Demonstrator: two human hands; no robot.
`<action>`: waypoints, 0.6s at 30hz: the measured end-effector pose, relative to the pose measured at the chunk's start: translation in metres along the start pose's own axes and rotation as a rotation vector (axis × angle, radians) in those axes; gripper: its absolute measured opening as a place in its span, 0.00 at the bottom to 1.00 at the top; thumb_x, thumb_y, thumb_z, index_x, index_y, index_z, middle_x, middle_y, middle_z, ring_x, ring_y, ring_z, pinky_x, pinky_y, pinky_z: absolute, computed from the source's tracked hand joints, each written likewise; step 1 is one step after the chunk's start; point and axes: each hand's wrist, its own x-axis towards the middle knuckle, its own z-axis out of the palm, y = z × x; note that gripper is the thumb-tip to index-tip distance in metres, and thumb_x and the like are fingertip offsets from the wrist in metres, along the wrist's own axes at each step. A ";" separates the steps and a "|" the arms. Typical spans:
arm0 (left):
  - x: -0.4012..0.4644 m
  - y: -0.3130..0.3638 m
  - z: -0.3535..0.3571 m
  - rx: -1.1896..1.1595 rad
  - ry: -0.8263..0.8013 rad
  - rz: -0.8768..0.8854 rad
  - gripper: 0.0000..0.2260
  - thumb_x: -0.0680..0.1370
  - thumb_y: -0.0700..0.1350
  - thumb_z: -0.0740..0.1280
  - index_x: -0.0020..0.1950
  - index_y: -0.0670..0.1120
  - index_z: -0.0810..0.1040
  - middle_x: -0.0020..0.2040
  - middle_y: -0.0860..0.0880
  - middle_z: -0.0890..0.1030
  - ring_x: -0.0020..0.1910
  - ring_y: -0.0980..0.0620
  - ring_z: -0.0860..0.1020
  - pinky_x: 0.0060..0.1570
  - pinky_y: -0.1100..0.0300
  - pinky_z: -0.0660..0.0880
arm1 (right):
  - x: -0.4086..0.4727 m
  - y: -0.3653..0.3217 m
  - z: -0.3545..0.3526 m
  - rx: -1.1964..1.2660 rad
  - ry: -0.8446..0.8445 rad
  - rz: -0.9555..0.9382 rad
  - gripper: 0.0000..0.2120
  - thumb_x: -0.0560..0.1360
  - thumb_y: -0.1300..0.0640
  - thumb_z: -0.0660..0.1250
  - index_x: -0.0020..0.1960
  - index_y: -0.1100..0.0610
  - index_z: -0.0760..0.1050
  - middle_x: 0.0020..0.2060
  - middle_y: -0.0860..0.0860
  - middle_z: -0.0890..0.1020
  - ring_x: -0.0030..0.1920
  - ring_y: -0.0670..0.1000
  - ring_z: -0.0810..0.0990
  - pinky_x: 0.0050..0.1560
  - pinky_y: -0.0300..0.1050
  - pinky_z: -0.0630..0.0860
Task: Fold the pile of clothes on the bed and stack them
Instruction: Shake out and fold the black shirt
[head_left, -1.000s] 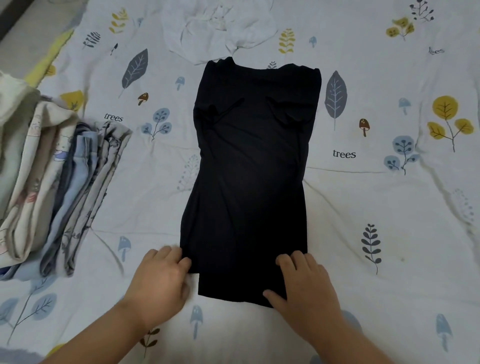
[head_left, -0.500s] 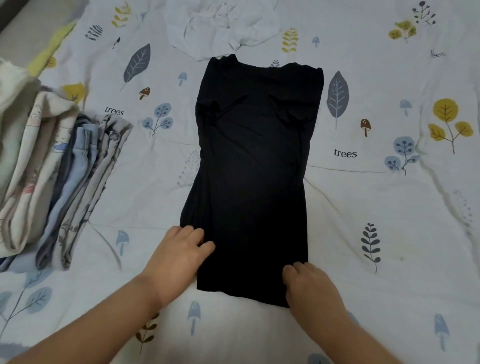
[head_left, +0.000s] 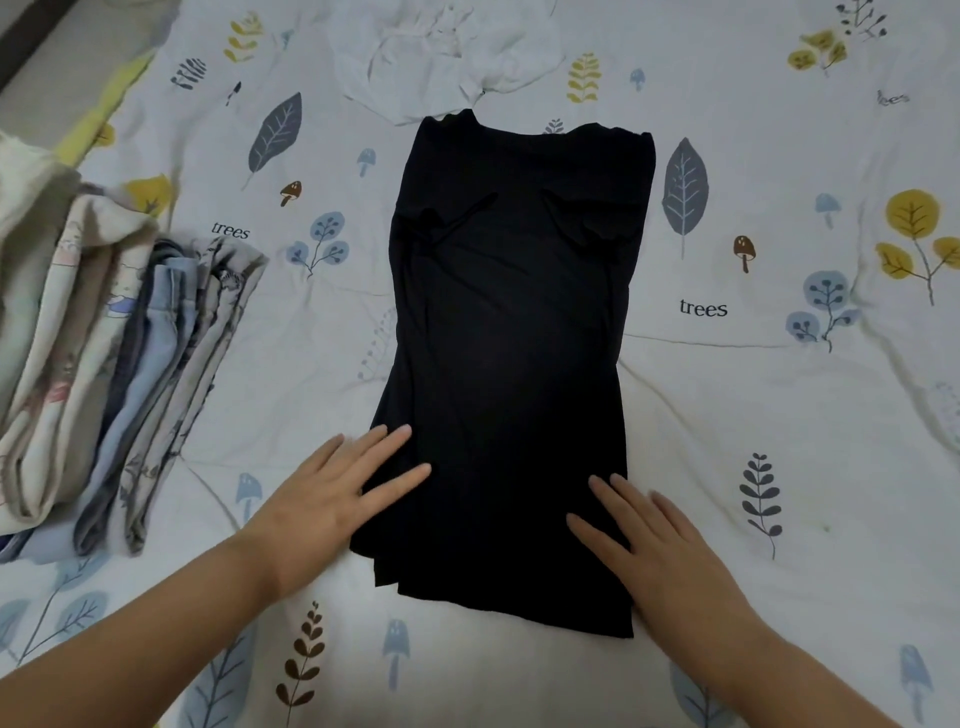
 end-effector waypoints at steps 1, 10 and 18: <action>0.003 -0.001 0.003 0.027 -0.029 0.030 0.50 0.49 0.28 0.74 0.70 0.51 0.71 0.69 0.41 0.71 0.66 0.41 0.72 0.60 0.46 0.71 | 0.002 0.002 0.002 0.010 0.005 -0.016 0.44 0.41 0.68 0.78 0.58 0.52 0.80 0.60 0.59 0.78 0.60 0.60 0.77 0.54 0.57 0.76; 0.036 -0.017 0.010 -0.444 -0.115 0.072 0.23 0.64 0.35 0.67 0.56 0.55 0.81 0.71 0.60 0.63 0.75 0.55 0.47 0.74 0.50 0.54 | 0.044 -0.008 -0.013 0.312 0.104 0.063 0.23 0.47 0.68 0.80 0.38 0.51 0.83 0.49 0.51 0.84 0.54 0.56 0.82 0.54 0.46 0.77; 0.078 -0.040 -0.048 -1.491 0.028 -0.210 0.17 0.73 0.47 0.71 0.25 0.51 0.72 0.27 0.59 0.74 0.30 0.65 0.72 0.36 0.71 0.68 | 0.095 0.002 -0.065 1.192 0.137 0.549 0.29 0.70 0.79 0.57 0.40 0.45 0.81 0.40 0.48 0.84 0.43 0.46 0.82 0.43 0.32 0.76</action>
